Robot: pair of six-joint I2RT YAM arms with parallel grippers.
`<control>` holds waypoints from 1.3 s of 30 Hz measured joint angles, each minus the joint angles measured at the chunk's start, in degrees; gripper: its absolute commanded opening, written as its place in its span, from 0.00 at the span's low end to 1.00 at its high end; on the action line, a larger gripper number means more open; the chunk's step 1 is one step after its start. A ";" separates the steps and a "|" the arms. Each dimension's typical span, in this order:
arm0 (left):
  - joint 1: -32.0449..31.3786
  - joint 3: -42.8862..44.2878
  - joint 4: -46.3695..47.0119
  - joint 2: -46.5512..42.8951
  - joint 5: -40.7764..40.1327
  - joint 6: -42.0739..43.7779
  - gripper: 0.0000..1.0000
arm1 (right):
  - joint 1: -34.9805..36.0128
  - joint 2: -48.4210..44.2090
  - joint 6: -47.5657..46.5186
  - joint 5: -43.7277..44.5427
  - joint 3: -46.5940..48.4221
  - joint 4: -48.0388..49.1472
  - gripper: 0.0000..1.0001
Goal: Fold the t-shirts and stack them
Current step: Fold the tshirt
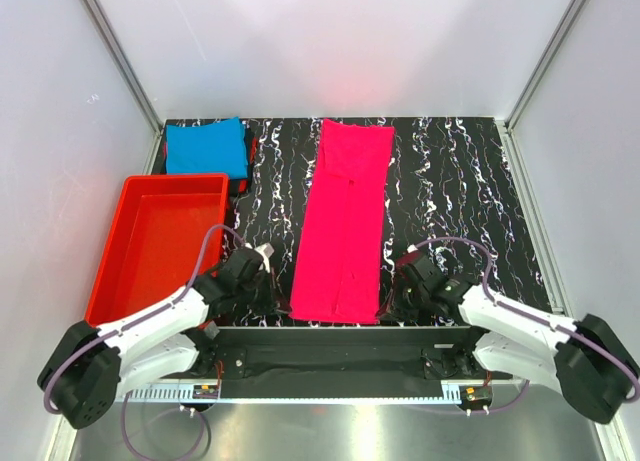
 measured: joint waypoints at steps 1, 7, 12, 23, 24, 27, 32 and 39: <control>-0.42 0.00 -0.07 -0.52 0.00 -0.46 0.00 | 0.00 -1.03 0.00 0.28 0.00 -0.61 0.00; -4.46 0.24 0.13 -3.37 -0.02 -4.31 0.00 | 0.04 -9.57 -0.02 2.03 0.00 -6.49 0.00; -7.48 0.24 2.71 -1.68 0.00 -7.78 0.00 | 0.04 -13.07 -0.04 2.45 -0.81 -8.24 0.00; -7.23 7.96 1.60 7.04 0.09 -8.41 0.00 | 0.11 -6.99 -4.52 8.87 8.17 -16.15 0.00; -6.60 9.20 1.73 8.13 0.26 -8.15 0.00 | 0.13 -5.42 -5.20 9.90 10.14 -16.37 0.00; -3.72 13.20 1.79 11.28 1.07 -6.64 0.00 | 0.13 -0.57 -7.63 13.16 15.52 -16.74 0.00; 2.25 20.87 0.04 17.38 3.52 -2.69 0.00 | -1.31 5.97 -12.20 16.37 22.51 -17.35 0.00; 10.29 31.85 -1.66 26.18 6.75 3.32 0.00 | -10.88 17.33 -20.55 15.74 33.64 -15.45 0.00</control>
